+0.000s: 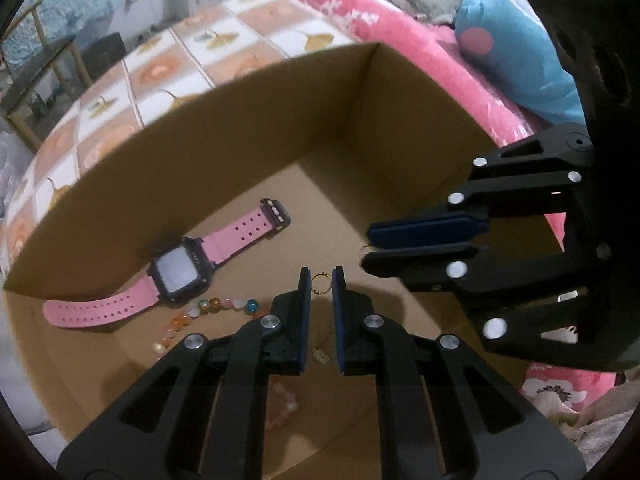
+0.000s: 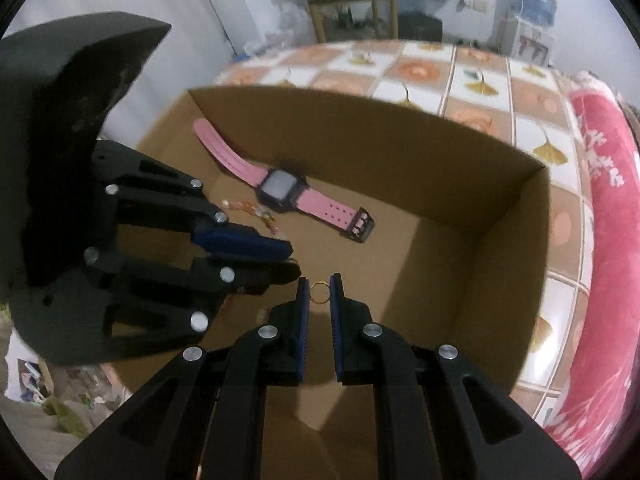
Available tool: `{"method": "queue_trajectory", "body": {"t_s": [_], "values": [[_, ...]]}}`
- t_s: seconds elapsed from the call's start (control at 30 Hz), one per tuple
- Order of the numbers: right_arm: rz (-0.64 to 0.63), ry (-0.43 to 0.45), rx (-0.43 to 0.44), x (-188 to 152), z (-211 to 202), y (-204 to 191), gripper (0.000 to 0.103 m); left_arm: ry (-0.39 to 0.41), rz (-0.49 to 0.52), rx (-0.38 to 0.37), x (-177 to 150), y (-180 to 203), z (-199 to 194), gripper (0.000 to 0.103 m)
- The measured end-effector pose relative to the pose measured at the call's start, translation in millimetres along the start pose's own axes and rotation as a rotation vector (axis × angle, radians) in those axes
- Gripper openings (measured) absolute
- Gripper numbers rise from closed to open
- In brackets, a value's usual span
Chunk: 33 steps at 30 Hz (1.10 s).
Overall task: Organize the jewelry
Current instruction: 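Open both grippers to drop the hoop earrings into the box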
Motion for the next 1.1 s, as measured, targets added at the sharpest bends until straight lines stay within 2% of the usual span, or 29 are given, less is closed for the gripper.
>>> {"method": "queue_trajectory", "body": {"t_s": [0.3, 0.37, 0.43, 0.47, 0.6, 0.8, 0.93, 1.0, 1.1], "values": [[0.023, -0.005, -0.025, 1, 9, 10, 0.011, -0.054, -0.075, -0.016, 4, -16, 17, 0.011], [0.03, 0.004, -0.037, 1, 6, 13, 0.013, -0.046, -0.083, -0.011, 4, -17, 15, 0.016], [0.04, 0.021, -0.036, 2, 3, 15, 0.023, -0.031, -0.083, 0.001, 7, -21, 14, 0.027], [0.044, 0.031, -0.038, 2, 1, 16, 0.027, -0.025, -0.08, 0.006, 7, -21, 12, 0.027], [0.055, 0.064, -0.047, 2, -8, 19, 0.028, -0.003, -0.074, 0.028, 7, -19, 4, 0.031], [0.13, 0.143, 0.001, -7, -43, 29, 0.029, 0.075, -0.064, 0.029, 8, -9, -25, 0.034], [0.203, 0.224, 0.068, -19, -82, 36, 0.035, 0.169, -0.022, 0.039, 0, 8, -64, 0.042], [0.234, 0.28, 0.088, -29, -109, 41, 0.036, 0.222, 0.008, 0.051, -12, 20, -89, 0.05], [0.263, 0.371, 0.111, -46, -145, 43, 0.04, 0.31, 0.038, 0.06, -33, 37, -121, 0.054]]}}
Point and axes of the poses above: each gripper's, at about its wrist camera, not at the fingertips, and z roughly the way its jaws point, y to its right, x to its top, the point moved 9 cm from there along z, roughly the way its jaws point, and after that the axes turned 11 degrees about -x, right-handed, at the moved point
